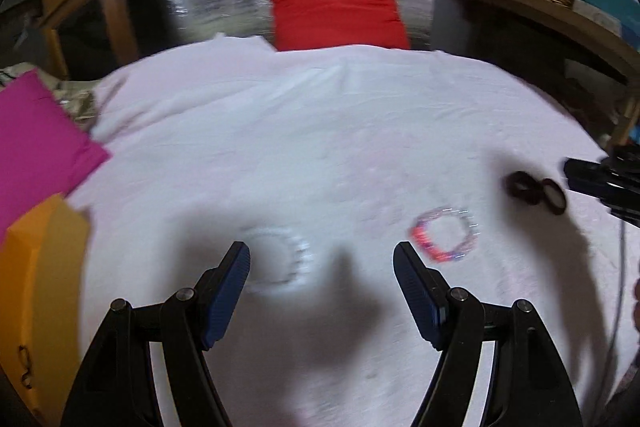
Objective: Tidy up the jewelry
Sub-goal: 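Move both tools back over the remaining items on the blanket, then grasp the pink-and-clear bead bracelet with left tool while right tool grasps the black scrunchie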
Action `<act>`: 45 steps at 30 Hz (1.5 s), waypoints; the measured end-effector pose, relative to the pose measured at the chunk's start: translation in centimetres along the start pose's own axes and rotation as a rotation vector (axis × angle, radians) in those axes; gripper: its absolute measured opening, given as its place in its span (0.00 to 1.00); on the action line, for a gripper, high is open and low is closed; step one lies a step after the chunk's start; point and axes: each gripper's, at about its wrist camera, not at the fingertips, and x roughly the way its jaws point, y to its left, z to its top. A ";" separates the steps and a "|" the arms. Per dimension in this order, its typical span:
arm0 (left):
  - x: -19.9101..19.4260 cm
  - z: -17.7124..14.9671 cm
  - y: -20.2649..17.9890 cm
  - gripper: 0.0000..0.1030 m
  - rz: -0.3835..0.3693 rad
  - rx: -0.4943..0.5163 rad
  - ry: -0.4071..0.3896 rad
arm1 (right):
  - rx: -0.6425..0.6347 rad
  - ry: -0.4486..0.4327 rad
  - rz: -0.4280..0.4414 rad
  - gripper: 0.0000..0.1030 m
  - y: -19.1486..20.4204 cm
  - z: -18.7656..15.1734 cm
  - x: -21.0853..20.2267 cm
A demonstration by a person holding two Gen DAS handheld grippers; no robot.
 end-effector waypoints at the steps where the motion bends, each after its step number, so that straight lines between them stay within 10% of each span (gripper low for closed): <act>1: 0.4 0.2 -0.8 0.73 -0.033 0.007 0.004 | -0.018 0.004 0.006 0.19 0.4 0.2 0.4; 13: 4.7 1.0 -4.4 0.73 -0.198 0.050 0.092 | -0.059 0.115 -0.023 0.20 1.6 3.0 6.5; 17: 5.1 0.8 -4.2 0.73 -0.224 0.040 0.093 | -0.101 0.155 -0.048 0.39 2.0 2.5 7.4; 23: 4.7 0.4 -3.6 0.16 -0.230 0.043 0.075 | -0.195 0.176 -0.101 0.42 3.1 1.2 7.2; 26: 4.5 0.4 -2.8 0.07 -0.263 0.013 0.090 | -0.269 0.177 -0.133 0.41 4.1 0.3 7.0; 33: 3.1 0.1 -1.4 0.07 -0.282 -0.017 0.100 | -0.425 0.179 -0.195 0.12 6.5 -2.6 6.5; 45: -1.6 -0.7 0.5 0.07 -0.294 0.006 0.047 | -0.362 0.220 -0.120 0.11 6.5 -5.3 3.5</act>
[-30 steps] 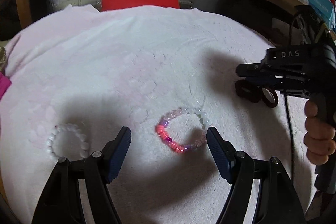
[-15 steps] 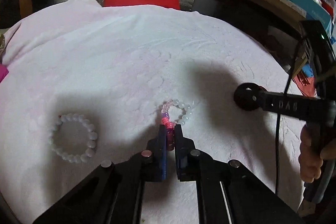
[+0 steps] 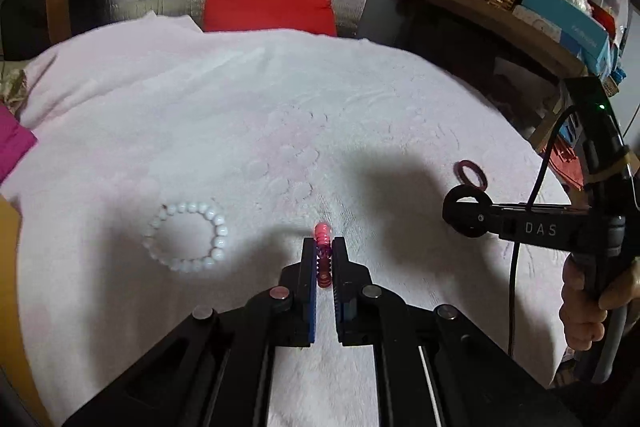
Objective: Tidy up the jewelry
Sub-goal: 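Grasp the pink-and-clear bead bracelet with left tool while right tool grasps the black scrunchie, then carry the held bracelet and scrunchie toward the orange box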
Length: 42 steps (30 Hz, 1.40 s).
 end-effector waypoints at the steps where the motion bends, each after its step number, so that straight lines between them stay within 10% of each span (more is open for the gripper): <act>1: -0.6 -0.1 0.0 0.07 -0.001 0.000 -0.010 | 0.012 -0.006 0.017 0.11 0.1 -0.1 -0.4; 42: -9.8 -1.9 3.5 0.07 0.267 -0.054 -0.142 | -0.050 -0.078 0.182 0.11 8.7 -3.2 -1.8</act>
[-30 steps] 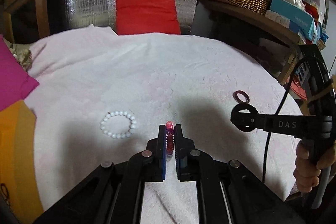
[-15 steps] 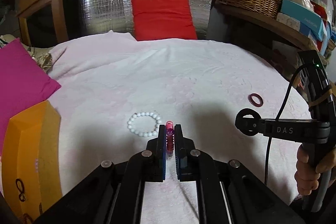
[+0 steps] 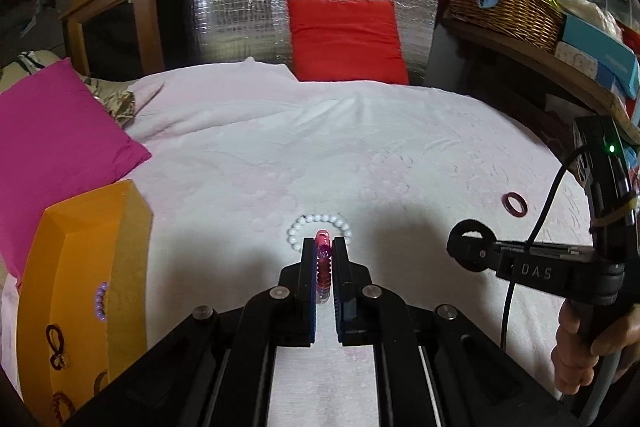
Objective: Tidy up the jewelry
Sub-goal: 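Carry the held bracelet and scrunchie toward the orange box, then lower both held items into the orange box and open both tools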
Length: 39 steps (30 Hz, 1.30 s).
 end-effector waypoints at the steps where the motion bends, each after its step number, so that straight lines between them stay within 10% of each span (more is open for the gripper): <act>1: -0.1 0.0 0.2 0.07 0.007 -0.005 -0.003 | -0.003 0.000 0.005 0.11 0.2 0.0 0.1; 24: -3.8 -0.5 5.2 0.07 0.170 -0.098 -0.061 | -0.118 -0.047 0.070 0.11 5.4 -0.4 2.1; 39: -15.7 -4.0 12.6 0.07 0.283 -0.247 -0.184 | -0.092 -0.062 0.170 0.11 10.6 -4.2 -0.7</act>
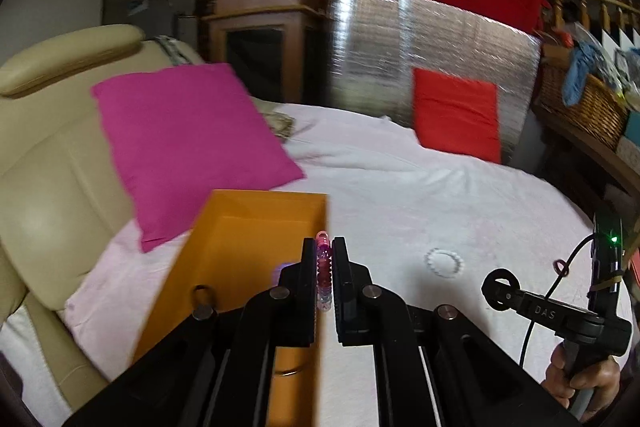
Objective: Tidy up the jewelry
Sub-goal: 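Lower both held items into the orange box and open both tools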
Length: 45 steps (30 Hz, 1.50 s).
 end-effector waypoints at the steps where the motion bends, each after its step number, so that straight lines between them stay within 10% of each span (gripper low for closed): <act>1: -0.7 -0.1 1.0 0.07 0.015 -0.009 -0.007 | -0.015 0.004 0.006 0.11 1.1 -0.1 0.0; 17: -2.7 -4.3 10.2 0.07 0.109 -0.090 0.034 | -0.243 0.090 0.119 0.11 19.9 -0.6 4.4; 45: 4.0 -9.8 12.6 0.11 0.131 -0.091 0.257 | -0.082 0.155 0.087 0.14 19.8 -4.7 13.5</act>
